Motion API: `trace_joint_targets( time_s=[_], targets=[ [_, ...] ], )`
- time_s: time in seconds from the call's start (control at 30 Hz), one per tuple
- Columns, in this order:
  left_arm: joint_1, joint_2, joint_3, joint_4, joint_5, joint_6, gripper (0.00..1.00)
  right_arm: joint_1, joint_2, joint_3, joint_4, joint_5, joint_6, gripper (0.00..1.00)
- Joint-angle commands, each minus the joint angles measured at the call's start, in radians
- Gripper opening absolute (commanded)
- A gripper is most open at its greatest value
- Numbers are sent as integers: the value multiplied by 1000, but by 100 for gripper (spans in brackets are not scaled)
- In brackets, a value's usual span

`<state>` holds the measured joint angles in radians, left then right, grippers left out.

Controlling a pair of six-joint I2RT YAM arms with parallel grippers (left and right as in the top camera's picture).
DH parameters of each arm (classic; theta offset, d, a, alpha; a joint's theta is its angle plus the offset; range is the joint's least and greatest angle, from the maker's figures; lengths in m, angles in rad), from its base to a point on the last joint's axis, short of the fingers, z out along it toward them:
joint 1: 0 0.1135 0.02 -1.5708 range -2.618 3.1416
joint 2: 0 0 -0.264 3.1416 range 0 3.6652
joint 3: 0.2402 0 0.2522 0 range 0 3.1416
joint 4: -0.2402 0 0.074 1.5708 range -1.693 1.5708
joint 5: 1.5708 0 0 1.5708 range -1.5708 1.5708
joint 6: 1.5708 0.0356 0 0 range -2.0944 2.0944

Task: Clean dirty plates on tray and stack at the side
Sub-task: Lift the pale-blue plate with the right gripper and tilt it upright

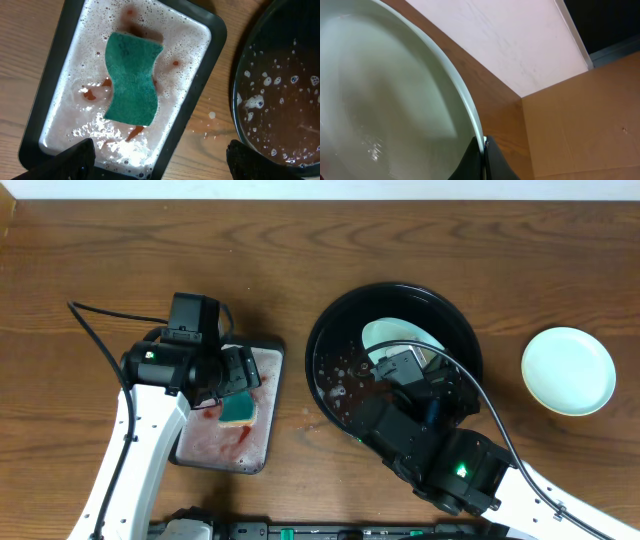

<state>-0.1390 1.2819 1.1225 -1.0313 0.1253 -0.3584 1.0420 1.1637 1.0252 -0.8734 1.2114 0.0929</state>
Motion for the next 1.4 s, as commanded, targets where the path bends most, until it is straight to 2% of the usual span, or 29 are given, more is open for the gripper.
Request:
trace_joint_targets(
  time_s=[0.0, 0.37, 1.37],
  targets=[
    [3, -2, 2, -3, -2, 10, 84, 7, -5, 2, 2, 49, -30, 1],
    [3, -2, 2, -3, -2, 10, 85, 7, -5, 2, 2, 79, -116, 1],
    [3, -2, 2, -3, -2, 10, 85, 7, -5, 2, 2, 79, -117, 1]
  ],
)
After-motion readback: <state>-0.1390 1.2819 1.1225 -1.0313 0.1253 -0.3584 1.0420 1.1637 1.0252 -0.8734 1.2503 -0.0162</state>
